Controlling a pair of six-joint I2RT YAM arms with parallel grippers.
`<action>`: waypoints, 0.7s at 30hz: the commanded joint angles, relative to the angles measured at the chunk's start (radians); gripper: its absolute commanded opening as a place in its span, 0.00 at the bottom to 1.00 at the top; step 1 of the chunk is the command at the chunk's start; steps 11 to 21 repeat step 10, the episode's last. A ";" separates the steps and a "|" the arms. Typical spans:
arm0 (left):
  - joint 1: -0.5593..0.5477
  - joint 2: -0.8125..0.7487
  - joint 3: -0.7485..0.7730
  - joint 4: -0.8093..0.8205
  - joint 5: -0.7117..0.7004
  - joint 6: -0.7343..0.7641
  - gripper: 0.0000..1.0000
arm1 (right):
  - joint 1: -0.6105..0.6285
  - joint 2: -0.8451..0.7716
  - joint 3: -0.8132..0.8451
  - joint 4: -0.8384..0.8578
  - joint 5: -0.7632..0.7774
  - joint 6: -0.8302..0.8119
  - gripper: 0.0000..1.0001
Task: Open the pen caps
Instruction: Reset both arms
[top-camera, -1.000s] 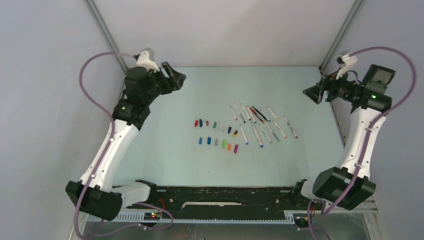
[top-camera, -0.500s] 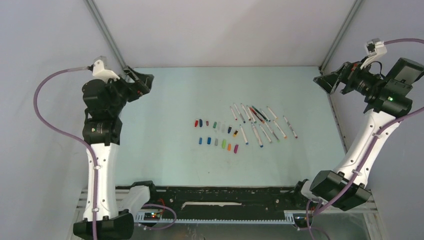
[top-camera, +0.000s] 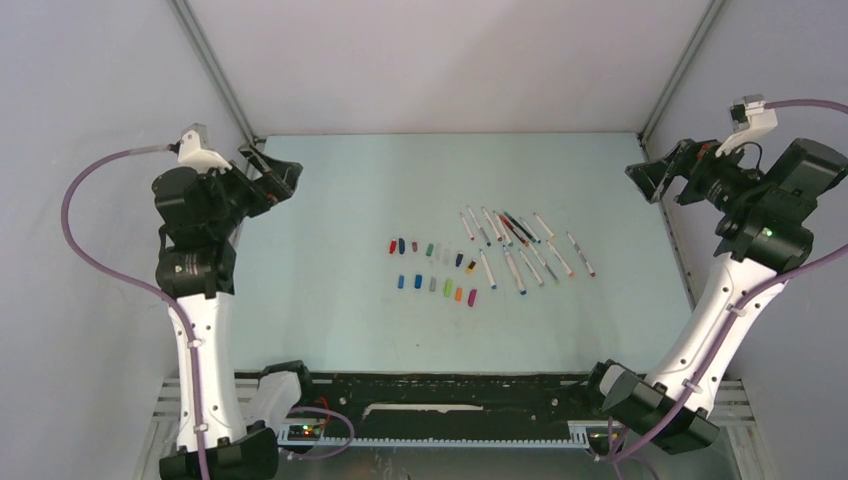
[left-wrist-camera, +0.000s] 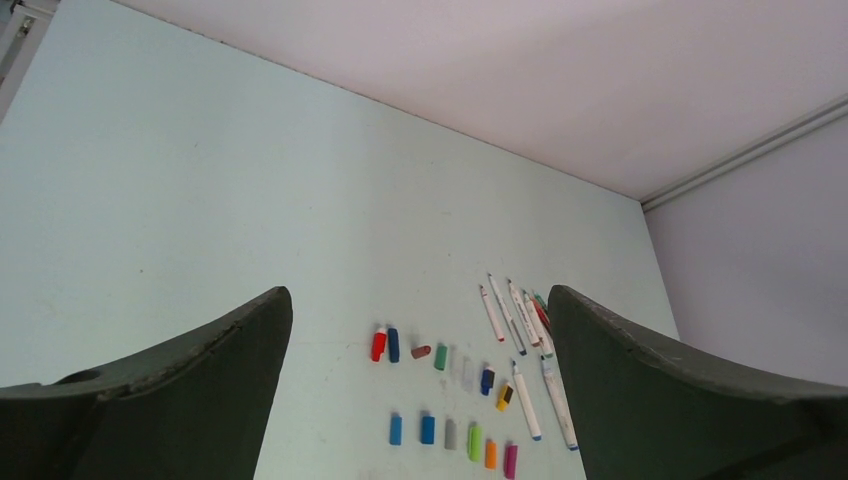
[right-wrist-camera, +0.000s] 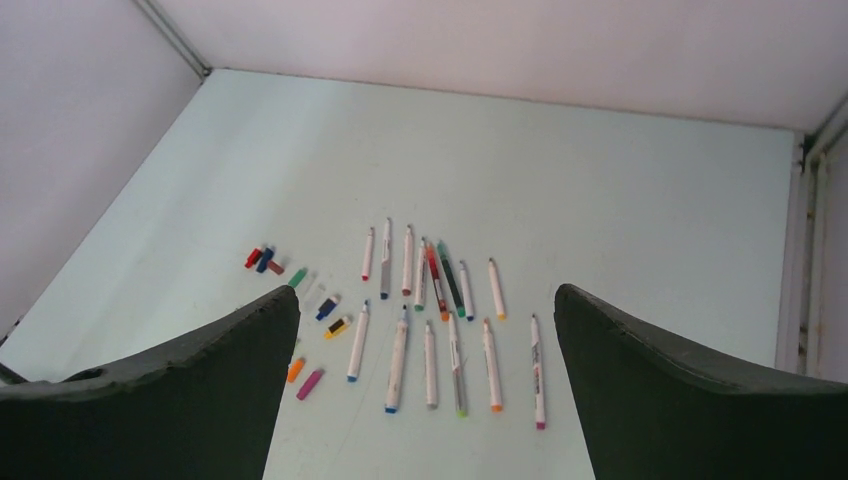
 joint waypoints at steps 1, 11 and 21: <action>0.021 -0.031 -0.021 0.007 0.070 0.015 1.00 | -0.005 -0.047 -0.056 -0.005 0.089 0.017 1.00; 0.027 -0.061 -0.072 0.020 0.110 0.014 1.00 | -0.006 -0.108 -0.132 0.040 0.055 0.035 0.99; 0.027 -0.061 -0.072 0.020 0.110 0.014 1.00 | -0.006 -0.108 -0.132 0.040 0.055 0.035 0.99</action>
